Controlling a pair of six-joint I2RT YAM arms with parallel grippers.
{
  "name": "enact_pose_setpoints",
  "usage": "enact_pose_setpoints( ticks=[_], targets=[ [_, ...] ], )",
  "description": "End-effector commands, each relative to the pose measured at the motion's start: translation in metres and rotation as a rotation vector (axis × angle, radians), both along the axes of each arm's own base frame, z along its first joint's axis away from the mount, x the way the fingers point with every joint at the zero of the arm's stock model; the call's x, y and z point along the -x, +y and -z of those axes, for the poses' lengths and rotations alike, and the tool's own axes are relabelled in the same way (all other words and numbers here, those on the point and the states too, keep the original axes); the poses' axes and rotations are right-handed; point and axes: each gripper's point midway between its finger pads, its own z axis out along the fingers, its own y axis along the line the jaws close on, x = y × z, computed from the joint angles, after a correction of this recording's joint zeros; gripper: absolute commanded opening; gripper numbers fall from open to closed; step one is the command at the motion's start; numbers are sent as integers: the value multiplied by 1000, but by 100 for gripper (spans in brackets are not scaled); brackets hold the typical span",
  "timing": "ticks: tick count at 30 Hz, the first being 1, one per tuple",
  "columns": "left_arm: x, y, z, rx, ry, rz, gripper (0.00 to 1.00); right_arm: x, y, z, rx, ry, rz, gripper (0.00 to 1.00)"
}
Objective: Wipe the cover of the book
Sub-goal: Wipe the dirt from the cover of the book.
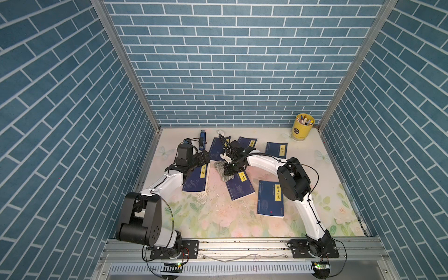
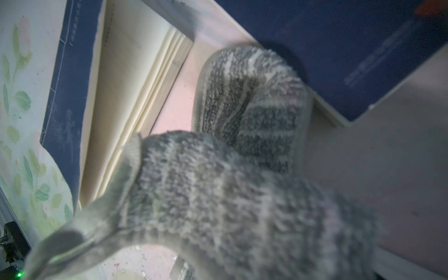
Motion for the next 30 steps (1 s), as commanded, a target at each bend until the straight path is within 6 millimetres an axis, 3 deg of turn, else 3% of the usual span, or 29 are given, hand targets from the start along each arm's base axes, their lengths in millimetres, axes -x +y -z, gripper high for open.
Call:
enact_pose_setpoints(
  ticks=[1,4,5,13,17,22,30],
  targets=[
    [0,3,-2,6,-13,-6,91,36,-42,41,170,83,-27,0],
    [-3,1,0,10,-13,-3,91,58,-61,43,208,86,-26,0],
    [-4,0,1,13,-12,-2,91,65,-64,33,194,78,-23,0],
    [-13,-6,19,35,20,10,89,140,-99,47,225,195,15,0],
    [-15,-5,22,30,23,5,90,155,-114,46,227,215,53,0],
    [-16,-7,20,36,20,12,90,138,-114,45,231,188,71,0],
    [-8,-5,13,32,11,13,90,56,-97,44,180,143,108,0]
  ],
)
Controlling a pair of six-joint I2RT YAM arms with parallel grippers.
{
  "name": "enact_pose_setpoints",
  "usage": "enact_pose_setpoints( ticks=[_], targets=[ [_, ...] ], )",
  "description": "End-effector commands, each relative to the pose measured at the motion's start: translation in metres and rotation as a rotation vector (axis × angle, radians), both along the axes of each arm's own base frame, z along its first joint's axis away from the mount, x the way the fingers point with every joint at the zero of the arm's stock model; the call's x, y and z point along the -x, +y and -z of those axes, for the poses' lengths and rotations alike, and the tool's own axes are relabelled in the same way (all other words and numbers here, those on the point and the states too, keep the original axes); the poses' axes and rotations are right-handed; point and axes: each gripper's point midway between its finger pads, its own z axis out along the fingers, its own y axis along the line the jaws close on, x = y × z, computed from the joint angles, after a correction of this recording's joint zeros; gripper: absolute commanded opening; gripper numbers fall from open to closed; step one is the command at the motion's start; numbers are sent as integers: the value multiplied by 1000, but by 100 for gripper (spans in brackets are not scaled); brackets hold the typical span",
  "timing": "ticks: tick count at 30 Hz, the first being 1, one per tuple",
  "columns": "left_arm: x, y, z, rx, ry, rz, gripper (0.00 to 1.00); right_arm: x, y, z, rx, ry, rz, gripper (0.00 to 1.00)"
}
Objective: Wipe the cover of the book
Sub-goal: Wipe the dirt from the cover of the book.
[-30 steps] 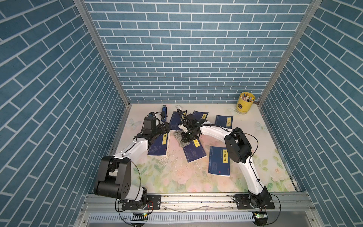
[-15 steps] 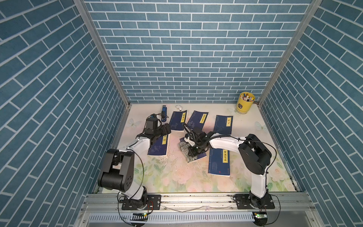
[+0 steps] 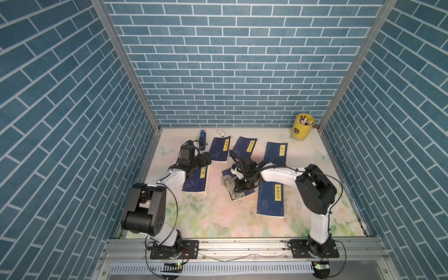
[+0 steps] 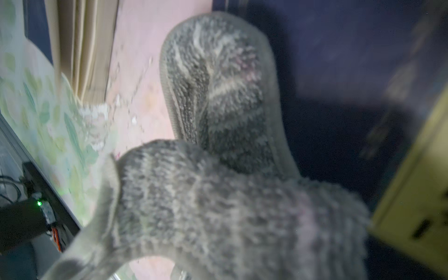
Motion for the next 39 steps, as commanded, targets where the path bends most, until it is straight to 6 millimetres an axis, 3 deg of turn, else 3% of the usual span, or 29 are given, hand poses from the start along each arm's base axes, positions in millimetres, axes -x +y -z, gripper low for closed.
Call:
enact_pose_setpoints(
  ticks=[1,5,9,12,13,19,23,27,30,35,39],
  targets=[
    [2,1,-12,9,-26,3,89,-22,-28,42,166,27,14,0],
    [7,2,-13,10,-28,1,89,-45,-11,49,162,24,-10,0],
    [10,3,-14,5,-27,-2,90,-44,-12,53,171,36,-5,0],
    [9,3,-14,0,-29,-1,90,-23,-33,61,205,62,8,0],
    [9,3,-15,-1,-32,2,90,-17,-41,52,206,52,18,0],
    [2,1,-14,-6,-32,14,90,50,-93,49,303,93,41,0],
    [-3,-1,-13,-7,-30,21,90,65,-107,45,311,88,83,0],
    [-4,-4,-9,4,-23,27,89,43,-103,48,300,63,108,0],
    [1,-10,-6,14,-13,42,89,12,-89,50,267,44,115,0],
    [20,-29,-7,44,-14,74,89,-44,-58,42,203,-3,114,0],
    [35,-40,-1,62,-2,91,89,-74,-50,42,194,-26,117,0]
  ],
)
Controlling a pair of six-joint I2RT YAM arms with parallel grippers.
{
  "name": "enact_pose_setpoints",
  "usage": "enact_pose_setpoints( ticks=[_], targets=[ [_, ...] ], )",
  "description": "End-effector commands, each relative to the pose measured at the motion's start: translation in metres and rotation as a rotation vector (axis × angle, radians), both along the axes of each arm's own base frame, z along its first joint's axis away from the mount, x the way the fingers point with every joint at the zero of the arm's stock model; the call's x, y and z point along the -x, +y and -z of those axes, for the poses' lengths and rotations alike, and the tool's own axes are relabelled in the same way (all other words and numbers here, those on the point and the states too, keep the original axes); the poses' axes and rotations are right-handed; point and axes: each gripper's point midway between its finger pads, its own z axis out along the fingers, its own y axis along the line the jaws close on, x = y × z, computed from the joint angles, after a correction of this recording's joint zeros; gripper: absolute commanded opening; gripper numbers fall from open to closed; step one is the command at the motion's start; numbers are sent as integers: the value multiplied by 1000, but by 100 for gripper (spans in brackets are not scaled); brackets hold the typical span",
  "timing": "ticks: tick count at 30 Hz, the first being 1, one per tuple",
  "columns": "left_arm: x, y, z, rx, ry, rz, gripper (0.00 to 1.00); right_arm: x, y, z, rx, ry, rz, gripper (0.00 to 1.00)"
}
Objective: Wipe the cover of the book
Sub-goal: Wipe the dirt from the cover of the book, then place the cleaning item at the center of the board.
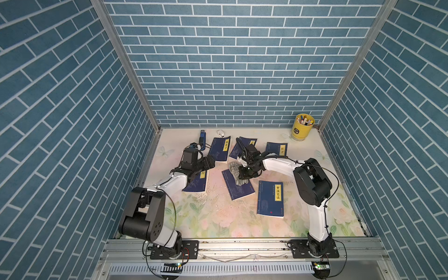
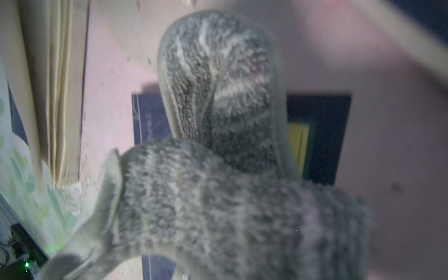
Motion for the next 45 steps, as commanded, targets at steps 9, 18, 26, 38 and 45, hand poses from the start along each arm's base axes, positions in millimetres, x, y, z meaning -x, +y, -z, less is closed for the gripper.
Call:
enact_pose_setpoints(
  ticks=[9,18,26,38,45],
  targets=[
    [14,-8,0,-6,2,14,89,11,-59,35,197,40,26,0],
    [3,-14,3,-26,17,34,89,97,-98,29,294,76,-13,0],
    [7,-25,9,-42,34,52,89,103,-116,-2,268,19,36,0],
    [35,-40,23,-39,65,87,89,44,-191,-36,423,-94,252,0],
    [53,-62,39,-17,99,128,88,30,-183,-41,419,-105,224,32]
  ],
)
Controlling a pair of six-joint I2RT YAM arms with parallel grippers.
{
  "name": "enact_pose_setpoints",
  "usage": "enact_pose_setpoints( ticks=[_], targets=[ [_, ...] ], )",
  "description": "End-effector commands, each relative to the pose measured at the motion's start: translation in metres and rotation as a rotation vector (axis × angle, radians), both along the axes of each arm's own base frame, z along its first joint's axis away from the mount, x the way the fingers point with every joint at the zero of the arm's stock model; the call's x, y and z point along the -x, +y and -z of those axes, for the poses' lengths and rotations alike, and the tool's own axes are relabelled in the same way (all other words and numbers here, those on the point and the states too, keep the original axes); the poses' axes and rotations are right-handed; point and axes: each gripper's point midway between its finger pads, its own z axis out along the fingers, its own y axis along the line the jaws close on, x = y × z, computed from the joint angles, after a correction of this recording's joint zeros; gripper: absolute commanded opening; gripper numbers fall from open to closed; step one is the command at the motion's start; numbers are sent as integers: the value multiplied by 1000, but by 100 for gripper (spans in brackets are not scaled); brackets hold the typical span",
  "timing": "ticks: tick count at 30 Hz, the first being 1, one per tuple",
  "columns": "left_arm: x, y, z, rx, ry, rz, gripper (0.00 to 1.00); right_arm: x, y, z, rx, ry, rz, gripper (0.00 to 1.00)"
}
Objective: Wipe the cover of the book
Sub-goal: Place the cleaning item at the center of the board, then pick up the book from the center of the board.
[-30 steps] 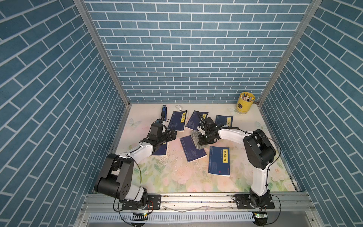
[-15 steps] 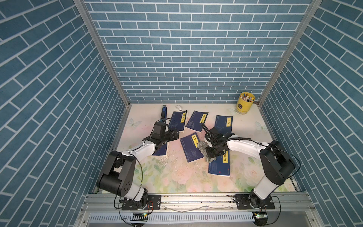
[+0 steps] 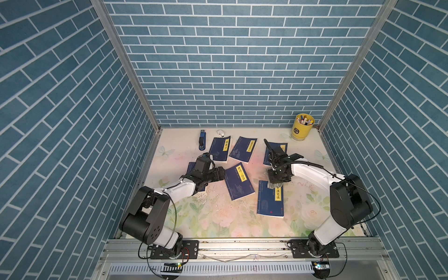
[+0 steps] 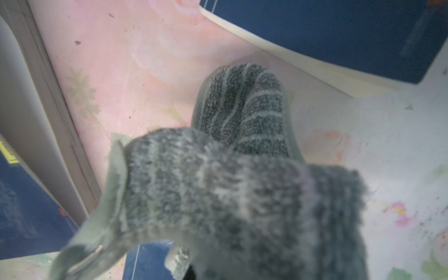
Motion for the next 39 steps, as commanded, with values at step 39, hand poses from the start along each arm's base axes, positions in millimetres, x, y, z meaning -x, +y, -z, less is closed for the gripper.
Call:
enact_pose_setpoints(
  ticks=[39],
  targets=[
    [69,-53,43,247,147,29,77,19,128,39,-268,120,-232,23]
  ],
)
